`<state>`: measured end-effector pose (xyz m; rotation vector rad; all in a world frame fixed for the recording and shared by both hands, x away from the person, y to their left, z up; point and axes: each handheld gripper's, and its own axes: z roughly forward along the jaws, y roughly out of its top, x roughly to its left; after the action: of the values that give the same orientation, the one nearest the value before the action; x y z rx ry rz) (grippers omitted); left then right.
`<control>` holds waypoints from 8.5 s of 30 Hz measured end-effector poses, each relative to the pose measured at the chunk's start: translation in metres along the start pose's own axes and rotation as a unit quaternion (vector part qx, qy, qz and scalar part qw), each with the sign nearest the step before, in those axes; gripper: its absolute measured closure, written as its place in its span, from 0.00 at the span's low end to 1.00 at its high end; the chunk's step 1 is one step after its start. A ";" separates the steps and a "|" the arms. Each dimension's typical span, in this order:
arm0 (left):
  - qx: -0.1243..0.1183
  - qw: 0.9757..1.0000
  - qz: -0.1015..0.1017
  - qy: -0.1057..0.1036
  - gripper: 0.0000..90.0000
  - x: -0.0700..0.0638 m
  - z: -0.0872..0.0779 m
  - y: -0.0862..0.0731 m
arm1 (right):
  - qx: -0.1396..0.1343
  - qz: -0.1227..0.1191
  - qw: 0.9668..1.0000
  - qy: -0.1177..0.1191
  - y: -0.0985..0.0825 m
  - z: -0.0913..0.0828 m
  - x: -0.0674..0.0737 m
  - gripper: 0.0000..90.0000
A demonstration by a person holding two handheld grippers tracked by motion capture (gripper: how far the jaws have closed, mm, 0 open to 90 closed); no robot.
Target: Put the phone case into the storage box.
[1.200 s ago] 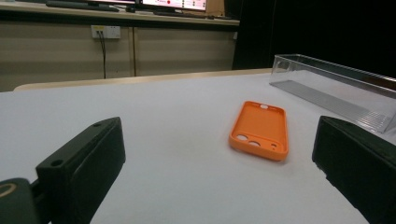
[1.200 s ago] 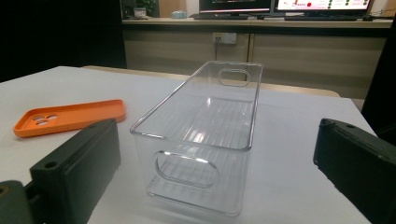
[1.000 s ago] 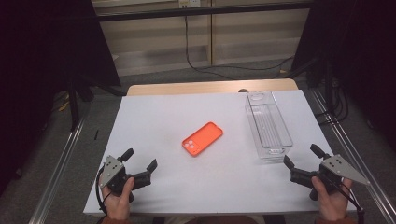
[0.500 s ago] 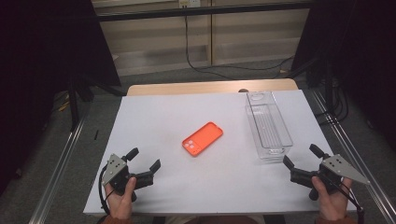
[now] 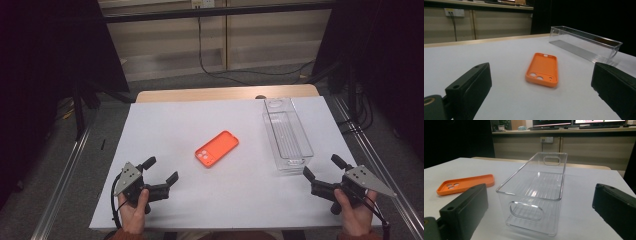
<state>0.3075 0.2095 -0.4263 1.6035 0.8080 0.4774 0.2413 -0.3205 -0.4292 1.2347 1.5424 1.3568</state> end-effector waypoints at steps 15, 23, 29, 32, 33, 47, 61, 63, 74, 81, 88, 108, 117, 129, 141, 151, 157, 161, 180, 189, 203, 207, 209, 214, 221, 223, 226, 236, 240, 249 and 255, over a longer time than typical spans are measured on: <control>0.009 1.000 -0.002 -0.029 0.03 -0.009 0.024 0.005 | 0.000 0.001 1.000 0.006 0.000 0.002 0.001 0.00; 0.014 0.999 0.015 -0.040 0.02 -0.014 0.037 0.007 | 0.000 0.003 1.000 0.009 0.000 0.002 0.001 0.00; 0.011 0.998 0.027 -0.048 0.03 -0.022 0.051 0.014 | -0.002 0.002 1.000 0.013 0.001 0.001 0.002 0.00; 0.011 0.998 0.031 -0.055 0.03 -0.026 0.058 0.018 | -0.004 0.000 1.000 0.014 0.001 0.000 0.003 0.00; 0.011 0.998 0.031 -0.055 0.03 -0.026 0.058 0.018 | -0.004 0.000 1.000 0.014 0.001 0.000 0.003 0.00; 0.015 0.996 0.047 -0.068 0.06 -0.031 0.102 0.033 | 0.001 0.001 1.000 0.016 0.001 0.003 0.002 0.00; 0.011 0.995 0.052 -0.078 0.23 -0.029 0.101 0.027 | 0.003 0.003 1.000 0.015 0.001 0.002 0.002 0.00; 0.022 0.994 0.052 -0.093 0.27 -0.029 0.104 0.025 | 0.000 0.002 1.000 0.013 0.001 0.001 0.002 0.00; 0.038 0.990 0.030 -0.130 0.57 -0.028 0.107 0.022 | 0.002 0.002 1.000 0.015 0.000 0.002 0.002 0.00; 0.049 0.987 0.023 -0.153 0.77 -0.033 0.105 0.020 | 0.002 0.002 1.000 0.015 0.000 0.002 0.002 0.00; 0.082 0.979 0.018 -0.186 1.00 -0.033 0.108 0.019 | 0.001 0.000 1.000 0.014 0.001 0.002 0.002 0.00; 0.260 0.946 0.021 -0.194 1.00 -0.028 0.127 0.018 | 0.003 -0.004 1.000 0.018 0.000 0.002 0.003 0.00; 0.305 0.935 0.028 -0.180 1.00 -0.031 0.141 0.019 | 0.004 -0.002 1.000 0.018 0.000 0.002 0.003 0.00; 0.337 0.925 0.037 -0.173 1.00 -0.032 0.152 0.009 | 0.004 -0.003 1.000 0.019 0.000 0.002 0.003 0.00; 0.341 0.925 0.036 -0.162 1.00 -0.026 0.155 0.005 | 0.004 -0.002 1.000 0.019 0.000 0.002 0.003 0.00; 0.341 0.927 0.033 -0.153 1.00 -0.022 0.155 0.006 | 0.004 -0.002 1.000 0.018 0.000 0.002 0.003 0.00; 0.341 0.927 0.030 -0.150 1.00 -0.020 0.154 0.006 | 0.003 -0.003 1.000 0.019 0.000 0.001 0.003 0.00; 0.342 0.927 0.034 -0.148 1.00 -0.019 0.153 0.007 | 0.003 -0.002 1.000 0.018 0.000 0.001 0.003 0.00; 0.343 0.929 0.030 -0.136 1.00 -0.012 0.150 0.007 | 0.003 -0.003 1.000 0.018 0.000 0.001 0.003 0.00; 0.346 0.928 0.025 -0.136 1.00 -0.009 0.149 0.008 | 0.003 -0.003 1.000 0.018 0.000 0.000 0.003 0.00; 0.349 0.928 0.024 -0.130 1.00 -0.005 0.147 0.009 | 0.003 -0.001 1.000 0.019 0.000 0.000 0.003 0.00; 0.346 0.930 0.022 -0.121 1.00 -0.004 0.148 0.009 | 0.003 -0.003 1.000 0.018 0.000 0.000 0.003 0.00; 0.347 0.930 0.025 -0.121 1.00 -0.004 0.148 0.009 | 0.003 -0.003 1.000 0.018 0.000 0.000 0.003 0.00; 0.346 0.930 0.024 -0.119 1.00 -0.003 0.148 0.009 | 0.002 -0.002 1.000 0.018 0.000 0.000 0.003 0.00; 0.345 0.931 0.023 -0.116 1.00 -0.001 0.147 0.009 | 0.002 -0.002 1.000 0.018 0.000 0.000 0.003 0.00; 0.346 0.931 0.024 -0.114 1.00 0.001 0.147 0.010 | 0.002 -0.001 1.000 0.018 0.000 0.000 0.003 0.00; 0.347 0.931 0.020 -0.109 1.00 0.005 0.146 0.010 | 0.002 -0.002 1.000 0.017 0.000 -0.001 0.003 0.00; 0.345 0.933 0.016 -0.104 1.00 0.009 0.146 0.010 | 0.002 -0.003 1.000 0.017 0.000 0.000 0.003 0.00; 0.346 0.933 0.010 -0.099 1.00 0.011 0.147 0.011 | 0.002 -0.002 1.000 0.016 0.000 0.000 0.003 0.00; 0.346 0.934 0.004 -0.091 1.00 0.015 0.149 0.012 | 0.003 -0.003 1.000 0.017 0.000 0.000 0.003 0.00; 0.346 0.934 0.003 -0.084 1.00 0.017 0.152 0.013 | 0.002 -0.004 1.000 0.016 0.000 0.000 0.003 0.00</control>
<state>0.4290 0.1173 -0.4462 2.2582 0.8934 0.0400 0.2404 -0.3175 -0.4292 1.2134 1.5720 1.3749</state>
